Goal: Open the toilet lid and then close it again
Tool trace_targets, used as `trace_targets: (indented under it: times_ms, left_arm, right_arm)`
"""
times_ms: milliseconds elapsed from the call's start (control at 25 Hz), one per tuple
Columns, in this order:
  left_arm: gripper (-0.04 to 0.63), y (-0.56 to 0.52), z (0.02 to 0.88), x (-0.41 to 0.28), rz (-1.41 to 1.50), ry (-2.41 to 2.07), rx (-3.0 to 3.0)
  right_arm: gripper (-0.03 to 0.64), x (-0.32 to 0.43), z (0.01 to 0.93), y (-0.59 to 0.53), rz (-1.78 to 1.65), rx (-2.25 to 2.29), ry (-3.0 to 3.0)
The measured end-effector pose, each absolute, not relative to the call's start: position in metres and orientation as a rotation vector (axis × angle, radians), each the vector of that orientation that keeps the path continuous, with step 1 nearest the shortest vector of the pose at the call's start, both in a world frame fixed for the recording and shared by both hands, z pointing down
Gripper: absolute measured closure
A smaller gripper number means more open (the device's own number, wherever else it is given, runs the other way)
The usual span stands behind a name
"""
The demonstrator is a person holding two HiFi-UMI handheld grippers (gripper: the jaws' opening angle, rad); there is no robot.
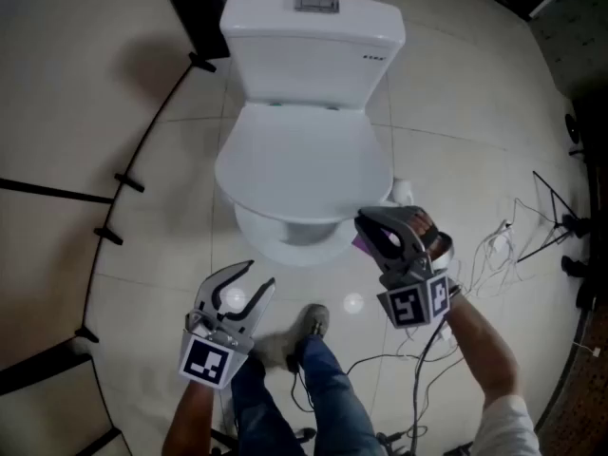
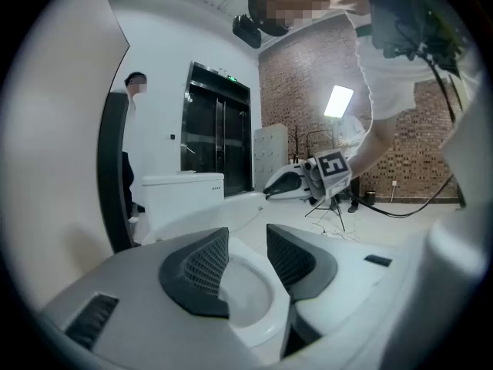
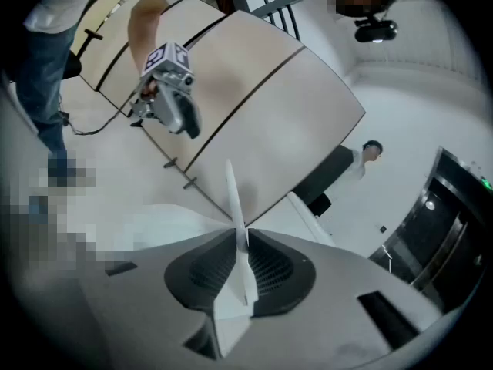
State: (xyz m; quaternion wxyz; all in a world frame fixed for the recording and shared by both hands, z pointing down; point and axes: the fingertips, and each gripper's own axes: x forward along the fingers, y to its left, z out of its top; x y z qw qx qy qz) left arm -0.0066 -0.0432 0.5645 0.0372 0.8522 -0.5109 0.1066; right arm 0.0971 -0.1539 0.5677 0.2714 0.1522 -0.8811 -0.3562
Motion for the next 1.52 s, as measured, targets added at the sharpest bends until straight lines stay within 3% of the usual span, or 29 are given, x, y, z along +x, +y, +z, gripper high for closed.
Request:
trace_targets:
  times_ms: [480, 920, 1200, 1280, 1520]
  left_arm:
    - [0.448, -0.061, 0.505, -0.016, 0.398, -1.528, 2.606]
    - [0.448, -0.071, 0.494, -0.028, 0.371, -1.586, 2.579]
    - [0.448, -0.069, 0.487, -0.043, 0.305, -1.653, 2.529]
    - [0.448, -0.068, 0.48, -0.048, 0.259, -1.67, 2.507]
    - [0.448, -0.07, 0.433, -0.063, 0.151, -1.695, 2.489]
  right_arm:
    - [0.569, 0.058, 0.467, -0.314, -0.676, 0.633, -2.453]
    - [0.556, 0.032, 0.457, -0.471, -0.251, 0.826, -2.461]
    - [0.536, 0.031, 0.46, -0.473, -0.159, 0.797, -2.506]
    - [0.498, 0.034, 0.456, -0.469, -0.12, 0.802, -2.532]
    - [0.486, 0.059, 0.39, -0.409, -0.171, 0.812, -2.644]
